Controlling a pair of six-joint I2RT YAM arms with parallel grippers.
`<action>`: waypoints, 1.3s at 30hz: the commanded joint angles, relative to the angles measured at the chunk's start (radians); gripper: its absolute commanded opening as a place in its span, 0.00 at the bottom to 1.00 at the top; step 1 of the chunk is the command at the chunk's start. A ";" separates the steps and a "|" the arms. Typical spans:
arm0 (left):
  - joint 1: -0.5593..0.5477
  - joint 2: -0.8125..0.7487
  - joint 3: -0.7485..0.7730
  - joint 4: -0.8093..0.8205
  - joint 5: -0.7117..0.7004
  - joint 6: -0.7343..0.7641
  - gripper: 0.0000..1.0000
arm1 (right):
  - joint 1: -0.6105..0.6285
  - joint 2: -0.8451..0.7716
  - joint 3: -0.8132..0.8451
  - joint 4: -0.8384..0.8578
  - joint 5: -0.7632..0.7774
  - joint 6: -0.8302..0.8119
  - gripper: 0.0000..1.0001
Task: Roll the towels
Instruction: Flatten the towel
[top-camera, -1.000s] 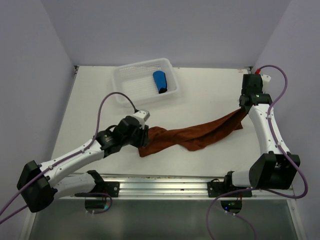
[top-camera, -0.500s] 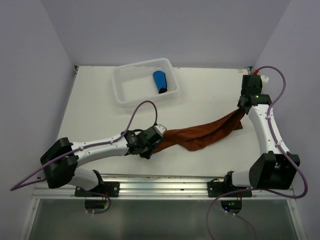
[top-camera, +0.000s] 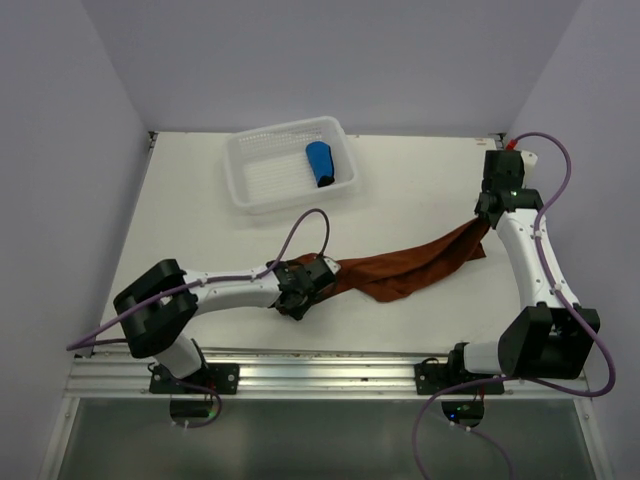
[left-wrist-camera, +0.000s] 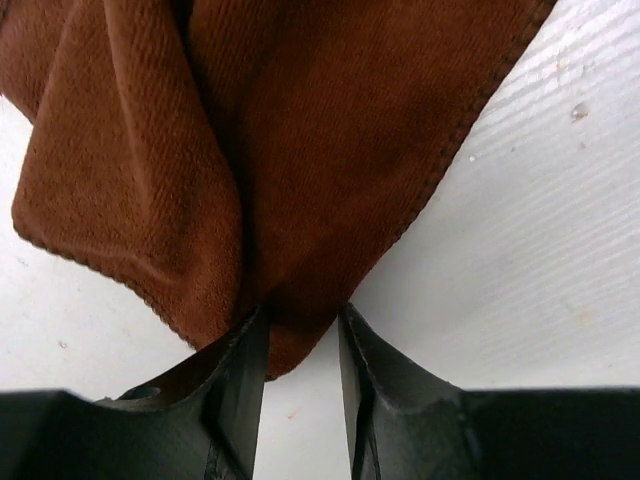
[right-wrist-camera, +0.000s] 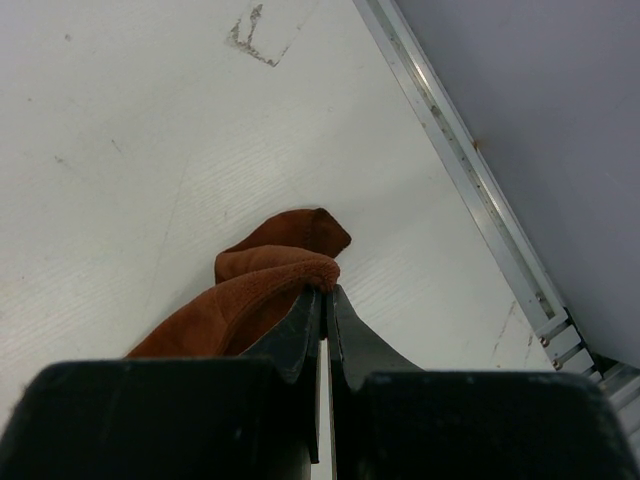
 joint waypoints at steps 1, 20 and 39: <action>-0.006 0.049 0.042 0.041 -0.030 0.032 0.37 | -0.004 -0.020 -0.001 0.041 -0.012 -0.003 0.00; 0.536 -0.743 -0.047 0.101 -0.102 -0.135 0.00 | -0.004 -0.117 0.080 -0.027 -0.092 0.040 0.00; 0.794 -0.606 0.298 0.120 0.004 0.076 0.00 | -0.003 0.003 0.488 -0.183 -0.172 0.012 0.00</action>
